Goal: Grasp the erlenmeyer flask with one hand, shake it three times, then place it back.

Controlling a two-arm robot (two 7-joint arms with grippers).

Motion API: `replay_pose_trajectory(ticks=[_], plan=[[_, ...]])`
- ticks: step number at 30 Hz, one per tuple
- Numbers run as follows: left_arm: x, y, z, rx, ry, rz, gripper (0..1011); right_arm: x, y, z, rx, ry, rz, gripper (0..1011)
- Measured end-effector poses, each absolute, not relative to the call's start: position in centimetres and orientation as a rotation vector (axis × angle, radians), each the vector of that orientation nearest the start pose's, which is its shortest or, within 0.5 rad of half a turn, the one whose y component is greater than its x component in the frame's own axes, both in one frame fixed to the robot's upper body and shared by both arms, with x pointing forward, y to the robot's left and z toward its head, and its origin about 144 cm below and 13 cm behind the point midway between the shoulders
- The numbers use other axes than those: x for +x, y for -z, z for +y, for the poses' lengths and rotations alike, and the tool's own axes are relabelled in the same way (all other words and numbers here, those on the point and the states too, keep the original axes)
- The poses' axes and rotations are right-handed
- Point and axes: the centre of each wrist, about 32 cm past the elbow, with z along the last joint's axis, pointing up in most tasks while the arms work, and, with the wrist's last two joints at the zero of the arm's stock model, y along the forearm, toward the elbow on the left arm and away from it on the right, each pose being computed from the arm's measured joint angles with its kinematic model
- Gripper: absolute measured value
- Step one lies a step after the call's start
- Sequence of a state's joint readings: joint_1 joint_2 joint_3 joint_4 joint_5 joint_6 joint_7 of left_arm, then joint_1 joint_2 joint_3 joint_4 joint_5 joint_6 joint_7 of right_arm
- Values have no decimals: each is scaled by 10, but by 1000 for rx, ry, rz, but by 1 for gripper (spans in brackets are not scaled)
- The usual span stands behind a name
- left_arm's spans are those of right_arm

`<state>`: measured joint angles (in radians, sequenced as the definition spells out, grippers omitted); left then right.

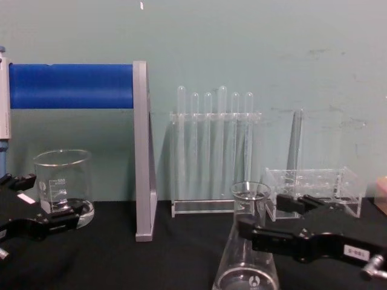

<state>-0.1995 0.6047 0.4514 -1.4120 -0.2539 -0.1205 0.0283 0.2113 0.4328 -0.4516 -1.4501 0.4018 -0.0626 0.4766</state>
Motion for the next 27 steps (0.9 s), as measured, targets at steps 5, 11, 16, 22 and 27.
replay_pose_trajectory(ticks=[5,11,16,22,27], plan=[[489,-1140,310,304,-1248,-285,1001,501,-1145,-233,-81,730,-31,1000],[489,-1140,310,304,-1248,-285,1001,507,-1144,-227,-80,724,-34,1000],[489,-1140,310,305,-1248,-285,1001,510,-1144,-223,-79,723,-36,1000],[489,-1140,310,304,-1248,-285,1001,514,-1143,-220,-76,731,-36,1000],[489,-1140,310,304,-1248,-285,1001,514,-1142,-221,-77,732,-36,1000]])
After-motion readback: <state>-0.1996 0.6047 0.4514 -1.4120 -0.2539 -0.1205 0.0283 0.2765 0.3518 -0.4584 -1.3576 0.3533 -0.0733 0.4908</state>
